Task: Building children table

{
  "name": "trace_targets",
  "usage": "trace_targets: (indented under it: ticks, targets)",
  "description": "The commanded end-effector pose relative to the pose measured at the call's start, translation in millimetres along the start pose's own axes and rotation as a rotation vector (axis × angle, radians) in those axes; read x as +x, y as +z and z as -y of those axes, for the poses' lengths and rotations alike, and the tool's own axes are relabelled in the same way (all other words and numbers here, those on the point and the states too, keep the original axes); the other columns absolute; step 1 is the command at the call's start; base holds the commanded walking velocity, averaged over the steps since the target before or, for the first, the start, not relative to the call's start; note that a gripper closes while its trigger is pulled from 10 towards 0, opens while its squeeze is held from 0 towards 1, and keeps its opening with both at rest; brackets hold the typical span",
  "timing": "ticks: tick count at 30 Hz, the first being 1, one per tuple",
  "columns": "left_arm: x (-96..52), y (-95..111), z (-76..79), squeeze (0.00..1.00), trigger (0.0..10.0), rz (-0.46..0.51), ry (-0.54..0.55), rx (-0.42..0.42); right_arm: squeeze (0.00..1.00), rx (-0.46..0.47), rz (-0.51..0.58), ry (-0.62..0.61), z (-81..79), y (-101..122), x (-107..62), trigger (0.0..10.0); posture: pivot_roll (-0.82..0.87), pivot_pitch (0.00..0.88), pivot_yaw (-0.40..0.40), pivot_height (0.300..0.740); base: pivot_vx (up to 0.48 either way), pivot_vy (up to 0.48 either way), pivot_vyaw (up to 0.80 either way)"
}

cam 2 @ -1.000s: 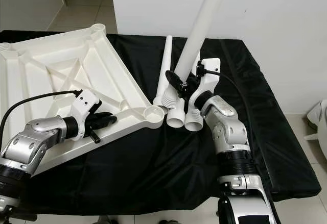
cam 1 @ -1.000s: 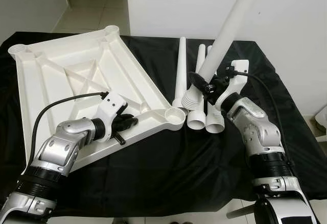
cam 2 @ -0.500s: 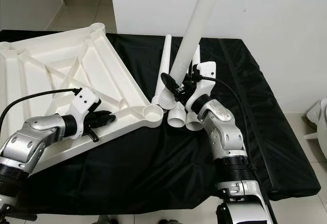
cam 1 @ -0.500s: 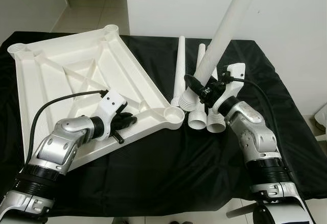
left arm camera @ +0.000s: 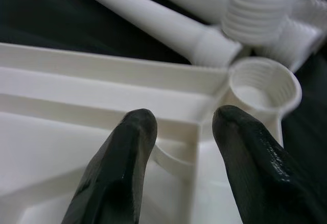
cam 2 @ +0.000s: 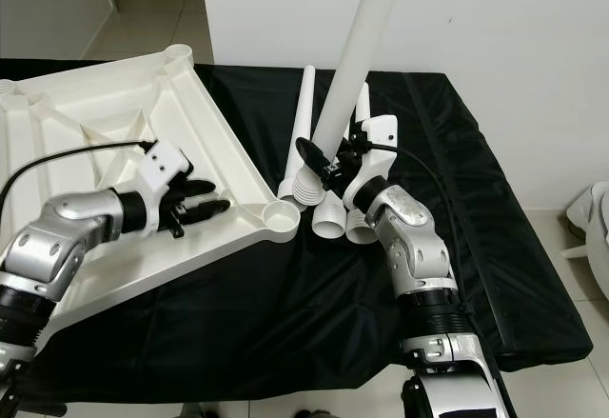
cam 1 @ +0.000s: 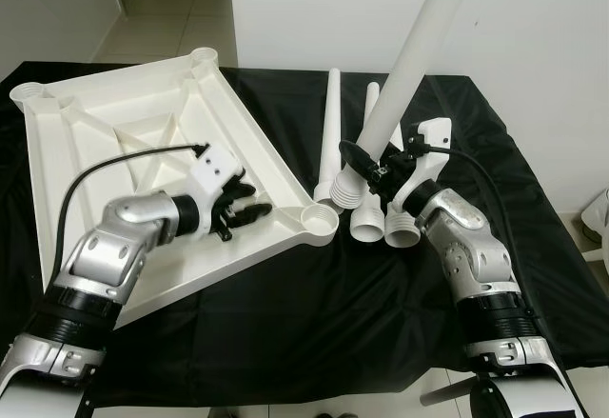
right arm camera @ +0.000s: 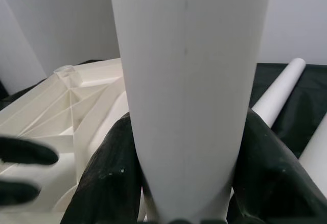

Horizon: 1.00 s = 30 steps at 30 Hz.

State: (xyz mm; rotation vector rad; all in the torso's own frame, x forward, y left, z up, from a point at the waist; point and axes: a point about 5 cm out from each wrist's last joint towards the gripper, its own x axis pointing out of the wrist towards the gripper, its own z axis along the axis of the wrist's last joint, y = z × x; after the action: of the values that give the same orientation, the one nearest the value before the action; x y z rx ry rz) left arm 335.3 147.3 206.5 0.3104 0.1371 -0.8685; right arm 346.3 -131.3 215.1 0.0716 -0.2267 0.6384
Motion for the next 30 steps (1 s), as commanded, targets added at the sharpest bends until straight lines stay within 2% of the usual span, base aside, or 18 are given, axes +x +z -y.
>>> trace_targets:
  ticks: [1, 2, 4, 6, 7, 14, 15, 16, 19, 25, 30]
  targets:
    - [-1.2, 6, -9.0, 0.0, 10.0, 0.025, 0.089, -0.024, 0.0, 0.008, 0.007, 0.011, -0.7, -1, 0.5, 10.0, 0.0, 0.122, -0.033, 0.74, 0.0, 0.0, 0.0]
    - [0.6, 19, -23.8, 0.0, 10.0, 0.083, 0.202, -0.077, 0.0, 0.027, 0.023, 0.021, -3.7, -2, 1.7, 10.0, 0.0, 0.119, -0.036, 0.74, 0.0, 0.0, 0.0]
    - [1.3, 22, -27.9, 0.0, 10.0, 0.106, 0.241, -0.084, 0.0, 0.036, 0.027, 0.031, -6.7, -4, 2.1, 10.0, 0.0, 0.119, -0.036, 0.74, 0.0, 0.0, 0.0]
    - [1.7, 24, -29.9, 0.0, 10.0, 0.12, 0.261, -0.087, 0.0, 0.04, 0.03, 0.038, -8.7, -5, 2.3, 10.0, 0.0, 0.119, -0.036, 0.74, 0.0, 0.0, 0.0]
    - [2.5, 25, -31.1, 0.0, 10.0, 0.153, 0.29, -0.115, 0.0, 0.05, 0.033, 0.048, -12.1, -8, 2.3, 10.0, 0.0, 0.118, -0.033, 0.74, 0.0, 0.0, 0.0]
    - [2.8, 24, -32.0, 0.0, 10.0, 0.189, 0.361, -0.151, 0.0, 0.059, 0.032, 0.07, -19.7, -13, 0.9, 10.0, -0.01, 0.116, -0.023, 0.74, 0.0, 0.0, 0.0]
    - [0.4, 22, -32.3, 0.0, 10.0, 0.212, 0.421, -0.163, 0.0, 0.061, 0.036, 0.083, -23.5, -14, -1.5, 10.0, -0.02, 0.113, -0.013, 0.74, 0.0, 0.0, 0.0]
    - [0.4, 22, -32.3, 0.0, 10.0, 0.212, 0.421, -0.163, 0.0, 0.061, 0.036, 0.083, -23.5, -14, -1.5, 10.0, -0.02, 0.113, -0.013, 0.74, 0.0, 0.0, 0.0]
    - [-8.8, 21, -31.8, 0.0, 10.0, 0.223, 0.546, -0.132, 0.0, 0.076, 0.043, 0.119, -28.1, -13, -10.7, 10.0, -0.02, 0.106, -0.008, 0.74, 0.0, 0.0, 0.0]
    - [-8.8, 24, -24.1, 0.0, 10.0, 0.239, 0.594, -0.106, 0.0, 0.099, 0.024, 0.16, -32.8, -15, -19.6, 10.0, -0.02, 0.096, -0.007, 0.74, 0.0, 0.0, 0.0]
    - [-5.3, 22, -17.0, 0.0, 10.0, 0.243, 0.573, -0.091, 0.0, 0.114, 0.0, 0.185, -35.0, -19, -23.3, 10.0, -0.02, 0.094, -0.009, 0.74, 0.0, 0.0, 0.0]
